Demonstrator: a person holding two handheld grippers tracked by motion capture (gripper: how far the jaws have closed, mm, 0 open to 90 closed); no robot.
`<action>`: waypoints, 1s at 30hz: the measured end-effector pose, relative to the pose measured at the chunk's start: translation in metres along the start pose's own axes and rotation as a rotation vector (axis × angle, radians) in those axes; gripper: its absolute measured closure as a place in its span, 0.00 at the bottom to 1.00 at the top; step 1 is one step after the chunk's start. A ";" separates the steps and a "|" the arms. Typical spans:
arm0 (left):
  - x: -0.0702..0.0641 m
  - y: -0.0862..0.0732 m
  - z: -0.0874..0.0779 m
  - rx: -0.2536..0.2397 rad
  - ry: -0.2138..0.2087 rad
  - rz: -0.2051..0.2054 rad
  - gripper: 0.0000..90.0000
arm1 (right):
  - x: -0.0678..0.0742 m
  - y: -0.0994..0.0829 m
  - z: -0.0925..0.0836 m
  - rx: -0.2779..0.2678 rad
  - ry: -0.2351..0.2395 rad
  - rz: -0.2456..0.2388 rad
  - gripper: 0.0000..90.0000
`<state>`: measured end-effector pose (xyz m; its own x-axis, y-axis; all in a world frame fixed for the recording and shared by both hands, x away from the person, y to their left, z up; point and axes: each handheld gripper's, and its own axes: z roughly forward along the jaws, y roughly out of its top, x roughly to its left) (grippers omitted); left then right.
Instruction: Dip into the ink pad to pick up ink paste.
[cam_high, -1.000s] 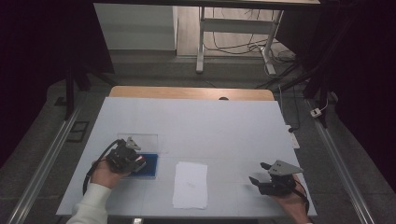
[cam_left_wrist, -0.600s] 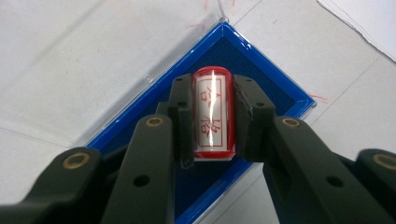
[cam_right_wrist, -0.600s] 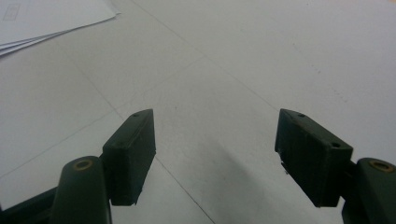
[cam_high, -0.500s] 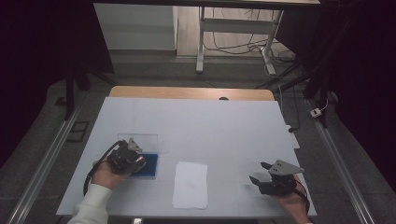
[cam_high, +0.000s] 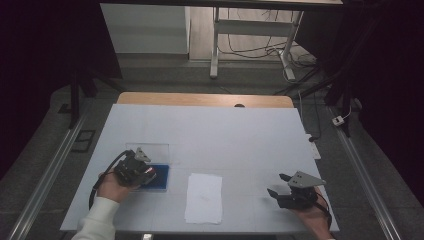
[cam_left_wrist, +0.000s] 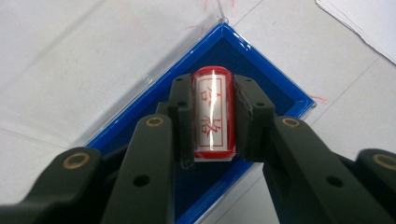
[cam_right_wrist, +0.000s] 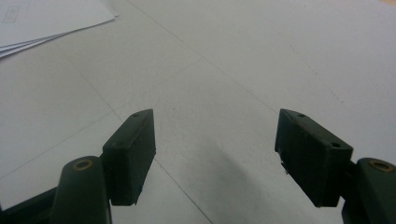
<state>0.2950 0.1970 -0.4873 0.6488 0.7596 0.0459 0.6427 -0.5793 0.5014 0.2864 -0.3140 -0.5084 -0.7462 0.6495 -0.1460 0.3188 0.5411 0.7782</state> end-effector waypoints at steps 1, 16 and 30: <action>0.000 0.000 0.000 0.000 0.000 0.001 0.79 | 0.000 0.000 0.000 0.005 -0.005 -0.003 0.32; -0.002 0.005 -0.016 -0.025 0.018 -0.001 0.78 | -0.001 0.000 -0.001 0.000 -0.003 0.005 0.32; 0.001 0.003 -0.061 -0.139 0.030 -0.014 0.78 | -0.002 -0.001 -0.002 -0.008 -0.004 0.007 0.32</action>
<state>0.2726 0.2138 -0.4326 0.6261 0.7772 0.0631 0.5878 -0.5236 0.6168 0.2869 -0.3171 -0.5077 -0.7416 0.6555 -0.1426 0.3198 0.5323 0.7838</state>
